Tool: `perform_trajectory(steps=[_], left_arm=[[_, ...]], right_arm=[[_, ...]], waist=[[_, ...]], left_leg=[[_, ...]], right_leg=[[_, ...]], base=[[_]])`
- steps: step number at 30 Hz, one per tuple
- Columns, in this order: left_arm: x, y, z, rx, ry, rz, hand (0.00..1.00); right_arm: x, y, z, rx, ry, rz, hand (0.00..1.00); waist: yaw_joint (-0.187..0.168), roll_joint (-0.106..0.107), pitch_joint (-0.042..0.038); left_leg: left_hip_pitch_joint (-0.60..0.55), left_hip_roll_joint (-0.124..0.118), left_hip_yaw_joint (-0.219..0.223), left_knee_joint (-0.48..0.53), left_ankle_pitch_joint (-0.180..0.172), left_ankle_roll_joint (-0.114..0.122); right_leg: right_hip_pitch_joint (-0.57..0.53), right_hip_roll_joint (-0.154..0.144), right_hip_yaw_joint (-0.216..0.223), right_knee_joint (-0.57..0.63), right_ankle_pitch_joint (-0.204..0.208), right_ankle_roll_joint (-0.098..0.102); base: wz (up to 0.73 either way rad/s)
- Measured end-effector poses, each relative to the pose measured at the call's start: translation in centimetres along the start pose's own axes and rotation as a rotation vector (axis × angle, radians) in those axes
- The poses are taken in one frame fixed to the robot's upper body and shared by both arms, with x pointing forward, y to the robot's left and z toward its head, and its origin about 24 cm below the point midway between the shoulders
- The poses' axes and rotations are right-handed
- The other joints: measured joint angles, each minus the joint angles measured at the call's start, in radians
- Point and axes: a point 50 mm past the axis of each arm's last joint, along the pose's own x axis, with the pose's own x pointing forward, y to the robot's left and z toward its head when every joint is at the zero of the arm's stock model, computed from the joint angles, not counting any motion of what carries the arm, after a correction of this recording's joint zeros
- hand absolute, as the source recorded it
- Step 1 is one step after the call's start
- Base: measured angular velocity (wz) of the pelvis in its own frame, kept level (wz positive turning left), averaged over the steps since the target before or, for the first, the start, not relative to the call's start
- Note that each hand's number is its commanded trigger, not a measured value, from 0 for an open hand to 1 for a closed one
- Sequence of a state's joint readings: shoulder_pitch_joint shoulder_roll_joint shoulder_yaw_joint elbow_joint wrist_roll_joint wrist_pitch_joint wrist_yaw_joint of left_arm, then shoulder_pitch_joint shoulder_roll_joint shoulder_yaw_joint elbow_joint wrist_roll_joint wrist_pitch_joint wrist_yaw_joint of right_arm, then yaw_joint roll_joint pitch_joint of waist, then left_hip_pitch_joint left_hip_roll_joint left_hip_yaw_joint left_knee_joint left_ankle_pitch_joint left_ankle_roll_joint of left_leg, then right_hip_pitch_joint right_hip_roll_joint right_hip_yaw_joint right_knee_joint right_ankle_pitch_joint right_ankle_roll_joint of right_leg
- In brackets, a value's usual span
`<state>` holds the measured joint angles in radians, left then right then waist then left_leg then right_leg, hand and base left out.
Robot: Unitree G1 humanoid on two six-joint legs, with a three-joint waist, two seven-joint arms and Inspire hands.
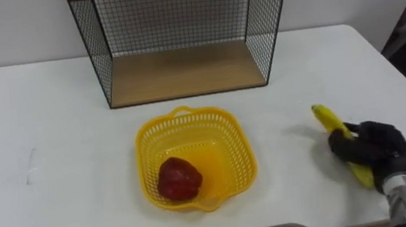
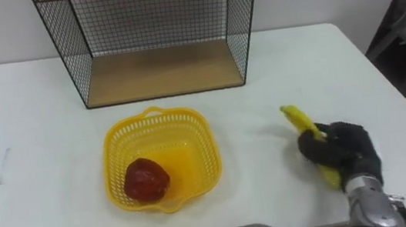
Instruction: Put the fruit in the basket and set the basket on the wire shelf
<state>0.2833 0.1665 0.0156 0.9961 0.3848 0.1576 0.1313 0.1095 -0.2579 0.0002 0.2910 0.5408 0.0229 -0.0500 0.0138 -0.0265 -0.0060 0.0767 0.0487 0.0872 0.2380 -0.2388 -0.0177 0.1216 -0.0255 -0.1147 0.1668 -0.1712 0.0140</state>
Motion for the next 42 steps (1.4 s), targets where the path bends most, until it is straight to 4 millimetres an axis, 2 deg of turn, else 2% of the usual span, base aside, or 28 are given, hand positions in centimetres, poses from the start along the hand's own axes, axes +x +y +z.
perform_trajectory(steps=[4,7,12,21,25,30,31,34,37,41,42], left_arm=[[-0.1,-0.4,0.1,-0.005,-0.014,-0.022,0.00],[-0.2,-1.0,-0.3,-0.009,-0.013,-0.037,0.00],[-0.4,-1.8,-0.3,-0.016,-0.014,-0.056,0.00],[-0.4,-1.8,-0.2,-0.016,-0.020,-0.051,0.00],[-0.3,-2.0,-0.3,-0.011,-0.012,-0.062,0.00],[-0.2,-2.1,0.3,0.012,-0.027,-0.067,0.00],[-0.2,-2.0,0.6,0.020,-0.042,-0.066,0.00],[-0.1,-1.8,1.0,0.019,-0.065,-0.070,0.00],[-0.1,-1.5,1.0,0.025,-0.065,-0.078,0.00],[0.0,-1.1,1.0,0.043,-0.070,-0.066,0.00],[0.1,-1.0,1.2,0.045,-0.075,-0.063,0.00]], right_arm=[[-0.2,2.4,0.2,0.214,-0.013,0.158,1.00],[-0.5,4.0,1.3,0.268,-0.056,0.263,1.00],[-0.9,5.5,2.5,0.423,-0.101,0.375,1.00],[-0.9,6.1,2.5,0.449,-0.109,0.407,1.00],[-1.0,6.7,3.6,0.433,-0.148,0.440,1.00],[-1.9,8.4,5.8,0.215,-0.277,0.518,1.00],[-2.0,8.7,6.2,0.113,-0.303,0.520,1.00],[-2.0,9.1,6.4,-0.103,-0.338,0.506,1.00],[-2.3,9.8,6.6,-0.242,-0.369,0.512,1.00],[-2.4,10.5,6.1,-0.334,-0.364,0.527,1.00],[-2.5,10.7,5.9,-0.349,-0.361,0.536,0.78]], waist=[[0.015,0.009,0.0078],[0.020,0.016,0.0102],[0.023,0.019,0.0066],[0.026,0.016,0.0008],[0.024,0.023,0.0006],[0.039,0.029,0.0015],[0.040,0.023,-0.0012],[0.047,0.012,-0.0014],[0.051,0.001,-0.0012],[0.056,-0.014,0.0003],[0.060,-0.018,0.0018]], left_leg=[[-0.004,-0.004,-0.004,0.003,-0.001,0.001],[-0.004,-0.005,-0.006,-0.001,-0.001,0.001],[-0.014,-0.007,-0.009,-0.001,0.000,0.002],[-0.014,-0.007,-0.009,-0.005,0.000,0.002],[-0.013,-0.007,-0.012,-0.001,0.000,0.002],[-0.018,-0.006,-0.009,0.001,0.000,0.003],[-0.026,-0.006,-0.010,0.004,0.001,0.004],[-0.033,-0.007,-0.009,0.006,0.003,0.005],[-0.032,-0.007,-0.007,0.002,0.003,0.005],[-0.031,-0.007,-0.008,0.000,0.003,0.005],[-0.031,-0.007,-0.008,0.000,0.003,0.005]], right_leg=[[-0.001,-0.004,-0.005,-0.001,-0.002,0.003],[-0.002,-0.005,-0.010,-0.002,-0.003,0.004],[-0.004,-0.005,-0.015,-0.012,-0.003,0.005],[-0.004,-0.005,-0.013,-0.012,-0.003,0.005],[-0.004,-0.005,-0.017,-0.004,-0.003,0.005],[-0.015,-0.006,-0.015,0.006,-0.003,0.005],[-0.022,-0.007,-0.015,0.009,-0.003,0.004],[-0.028,-0.008,-0.011,0.009,-0.002,0.004],[-0.031,-0.007,-0.007,0.009,-0.002,0.004],[-0.034,-0.007,-0.006,0.016,-0.002,0.004],[-0.035,-0.007,-0.006,0.019,-0.003,0.004]], base=[[0.04],[0.01],[0.03],[0.00],[0.00],[-0.01],[0.00],[0.00],[-0.03],[0.00],[0.00]])
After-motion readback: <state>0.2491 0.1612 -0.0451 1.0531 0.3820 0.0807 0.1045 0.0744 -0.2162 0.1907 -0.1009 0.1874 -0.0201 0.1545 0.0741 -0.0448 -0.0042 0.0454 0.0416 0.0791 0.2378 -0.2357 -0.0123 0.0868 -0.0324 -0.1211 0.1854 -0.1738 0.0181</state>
